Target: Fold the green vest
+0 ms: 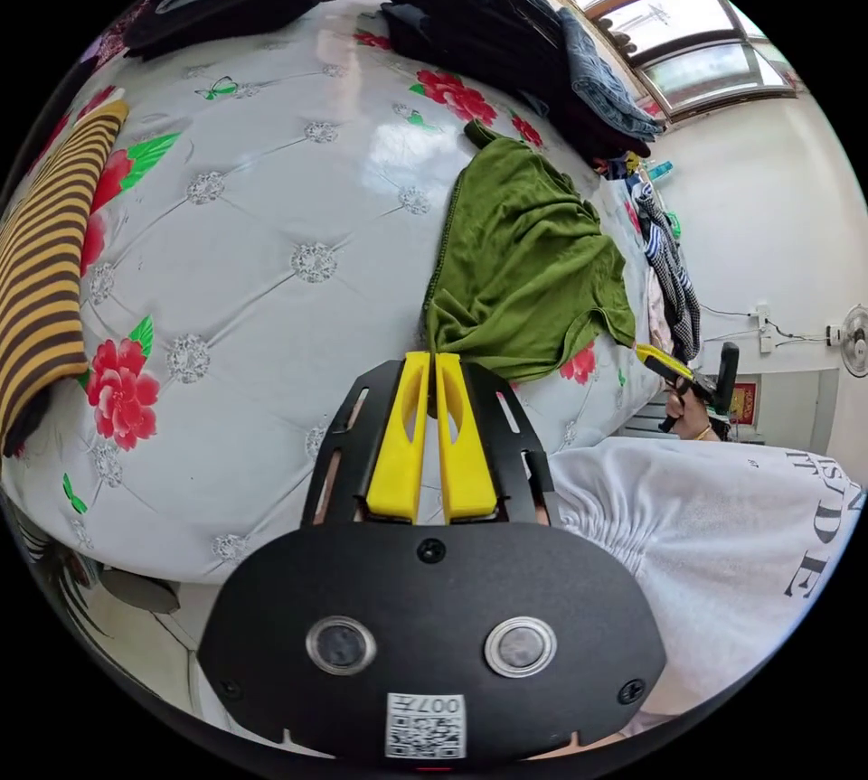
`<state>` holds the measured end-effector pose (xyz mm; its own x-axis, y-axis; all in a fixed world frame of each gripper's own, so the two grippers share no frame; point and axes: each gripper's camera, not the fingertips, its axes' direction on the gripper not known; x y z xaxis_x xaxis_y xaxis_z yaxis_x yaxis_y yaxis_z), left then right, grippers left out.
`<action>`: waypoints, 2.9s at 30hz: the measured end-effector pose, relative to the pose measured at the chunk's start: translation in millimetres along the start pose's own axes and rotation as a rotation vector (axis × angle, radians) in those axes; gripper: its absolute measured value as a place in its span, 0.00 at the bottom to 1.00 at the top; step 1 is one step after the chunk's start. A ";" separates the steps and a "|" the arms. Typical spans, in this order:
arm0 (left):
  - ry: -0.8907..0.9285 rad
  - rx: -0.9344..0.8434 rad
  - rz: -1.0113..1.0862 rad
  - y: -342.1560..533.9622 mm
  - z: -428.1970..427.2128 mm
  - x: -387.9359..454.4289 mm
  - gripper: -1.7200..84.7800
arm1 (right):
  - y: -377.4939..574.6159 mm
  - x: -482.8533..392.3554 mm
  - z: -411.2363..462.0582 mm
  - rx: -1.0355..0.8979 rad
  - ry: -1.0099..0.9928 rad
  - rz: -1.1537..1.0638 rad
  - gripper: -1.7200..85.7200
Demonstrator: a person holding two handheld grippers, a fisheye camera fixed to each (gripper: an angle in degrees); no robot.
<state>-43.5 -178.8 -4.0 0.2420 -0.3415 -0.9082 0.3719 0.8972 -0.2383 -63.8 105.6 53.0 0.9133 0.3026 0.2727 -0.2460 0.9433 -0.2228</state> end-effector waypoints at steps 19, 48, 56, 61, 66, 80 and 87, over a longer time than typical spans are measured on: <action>0.387 0.566 0.362 42.8 -265.8 65.4 0.01 | 49.6 -4.2 -259.2 0.647 0.110 -0.210 0.02; 0.306 0.587 0.520 104.7 -337.0 142.4 0.01 | 105.3 0.3 -379.5 0.842 -0.006 -0.404 0.02; 0.366 0.344 0.080 172.7 -148.0 44.9 0.01 | 145.6 31.0 -212.0 0.370 -0.076 -0.158 0.02; 0.401 0.260 -0.042 184.1 -101.5 26.8 0.01 | 153.2 51.5 -167.7 0.251 -0.175 -0.037 0.02; 0.407 0.275 -0.007 137.8 -98.9 31.2 0.01 | 109.7 63.8 -172.8 0.247 -0.211 -0.059 0.02; 0.131 0.303 -0.228 -15.4 -32.0 15.1 0.12 | -64.2 95.4 -111.2 0.152 -0.019 0.179 0.07; 0.066 0.120 -0.126 45.4 22.5 39.5 0.13 | 11.1 95.3 -64.6 0.048 -0.170 0.217 0.11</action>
<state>3.1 -157.9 -43.0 0.1290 -0.4263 -0.8953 0.5007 0.8073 -0.3123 41.5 136.1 16.0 0.7707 0.5133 0.3777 -0.4492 0.8579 -0.2494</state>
